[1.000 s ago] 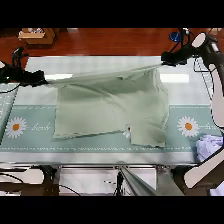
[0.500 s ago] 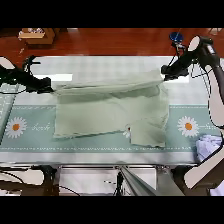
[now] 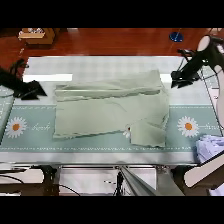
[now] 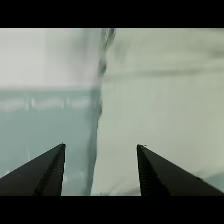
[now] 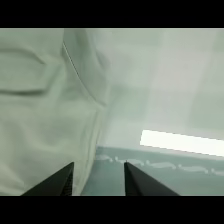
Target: Fold the shirts.
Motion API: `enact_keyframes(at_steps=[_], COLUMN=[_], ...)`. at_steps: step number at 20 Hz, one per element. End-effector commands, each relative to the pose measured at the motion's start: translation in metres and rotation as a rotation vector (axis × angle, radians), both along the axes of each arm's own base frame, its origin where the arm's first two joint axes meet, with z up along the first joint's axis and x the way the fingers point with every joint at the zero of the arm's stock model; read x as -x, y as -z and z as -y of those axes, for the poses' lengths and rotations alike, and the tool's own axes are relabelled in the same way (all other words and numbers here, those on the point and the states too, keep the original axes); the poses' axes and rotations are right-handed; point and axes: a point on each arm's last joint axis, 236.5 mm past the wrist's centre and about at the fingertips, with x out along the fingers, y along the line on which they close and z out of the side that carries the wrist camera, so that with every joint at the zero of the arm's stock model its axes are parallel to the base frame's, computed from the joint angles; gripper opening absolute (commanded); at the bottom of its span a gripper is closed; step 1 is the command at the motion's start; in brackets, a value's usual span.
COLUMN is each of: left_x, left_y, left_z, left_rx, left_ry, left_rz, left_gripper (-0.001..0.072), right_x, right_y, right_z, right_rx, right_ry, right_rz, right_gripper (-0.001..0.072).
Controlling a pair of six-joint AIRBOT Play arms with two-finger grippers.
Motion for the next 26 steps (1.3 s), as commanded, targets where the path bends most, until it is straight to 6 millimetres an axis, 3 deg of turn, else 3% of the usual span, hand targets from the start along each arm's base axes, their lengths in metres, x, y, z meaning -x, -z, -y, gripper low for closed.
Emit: enact_keyframes(at_steps=[1, 5, 7, 10, 14, 18, 20, 22, 23, 24, 25, 26], left_x=[0.082, 0.166, 0.183, 0.180, 0.147, 0.143, 0.147, 0.154, 0.157, 0.160, 0.162, 0.163], left_y=[0.016, 0.052, 0.065, 0.076, 0.084, 0.095, 0.102, 0.109, 0.112, 0.115, 0.116, 0.115], left_z=[0.011, 0.039, 0.047, 0.048, 0.047, 0.054, 0.064, 0.075, 0.079, 0.082, 0.083, 0.084], left_rx=[0.073, 0.150, 0.167, 0.158, 0.172, 0.169, 0.177, 0.190, 0.195, 0.201, 0.207, 0.210], left_ry=[-0.022, -0.085, -0.093, -0.124, -0.217, -0.199, -0.162, -0.122, -0.108, -0.099, -0.094, -0.092], left_rz=[-0.114, -0.205, -0.237, -0.211, -0.114, -0.124, -0.159, -0.204, -0.225, -0.243, -0.256, -0.262], left_gripper=[0.0543, 0.0547, 0.0689, 0.0694, 0.0692, 0.0675, 0.0550, 0.0472, 0.0340, 0.0153, 0.0063, 0.0022], right_x=[0.046, 0.066, 0.075, 0.085, 0.087, 0.089, 0.089, 0.089, 0.089, 0.091, 0.097, 0.104], right_y=[0.003, 0.013, 0.012, 0.010, 0.007, 0.003, -0.002, -0.010, -0.014, -0.017, -0.017, -0.016], right_z=[-0.005, 0.006, 0.008, 0.005, 0.004, 0.000, 0.000, 0.000, 0.000, 0.000, 0.001, 0.004], right_rx=[-0.161, -0.160, -0.168, -0.230, -0.260, -0.276, -0.273, -0.268, -0.265, -0.266, -0.273, -0.270], right_ry=[0.037, 0.098, 0.114, 0.162, 0.181, 0.179, 0.178, 0.179, 0.176, 0.174, 0.175, 0.178], right_rz=[-0.076, 0.074, 0.109, 0.115, 0.113, 0.108, 0.122, 0.141, 0.149, 0.148, 0.129, 0.101], right_gripper=[0.0420, 0.0420, 0.0420, 0.0420, 0.0420, 0.0420, 0.0420, 0.0421, 0.0466, 0.0497, 0.0498, 0.0498])
